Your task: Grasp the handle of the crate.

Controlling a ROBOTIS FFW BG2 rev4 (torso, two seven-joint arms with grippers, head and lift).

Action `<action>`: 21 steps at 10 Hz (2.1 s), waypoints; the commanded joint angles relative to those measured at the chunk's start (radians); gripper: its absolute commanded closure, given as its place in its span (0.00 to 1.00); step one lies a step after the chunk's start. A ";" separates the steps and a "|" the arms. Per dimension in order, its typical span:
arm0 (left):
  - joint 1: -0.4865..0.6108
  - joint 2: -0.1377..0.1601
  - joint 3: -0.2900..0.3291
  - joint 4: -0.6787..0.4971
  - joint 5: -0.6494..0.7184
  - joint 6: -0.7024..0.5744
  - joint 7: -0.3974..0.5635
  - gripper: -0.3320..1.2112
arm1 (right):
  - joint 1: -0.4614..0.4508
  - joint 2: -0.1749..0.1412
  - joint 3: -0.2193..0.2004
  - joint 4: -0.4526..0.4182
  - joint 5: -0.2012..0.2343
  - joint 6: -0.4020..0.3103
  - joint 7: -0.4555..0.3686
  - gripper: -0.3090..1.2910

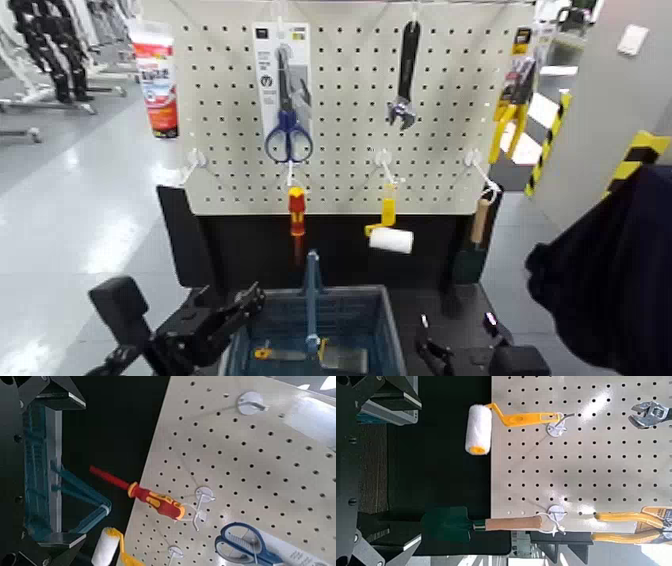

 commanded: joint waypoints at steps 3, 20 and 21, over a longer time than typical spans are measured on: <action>-0.125 0.029 0.000 0.118 0.424 0.248 -0.047 0.30 | -0.002 0.000 0.000 0.006 -0.011 -0.008 0.000 0.28; -0.405 0.081 -0.228 0.563 0.932 0.420 -0.214 0.98 | -0.005 -0.002 0.006 0.011 -0.025 -0.023 0.001 0.28; -0.404 0.078 -0.230 0.562 0.932 0.420 -0.216 0.98 | -0.005 -0.002 0.006 0.011 -0.025 -0.023 0.001 0.28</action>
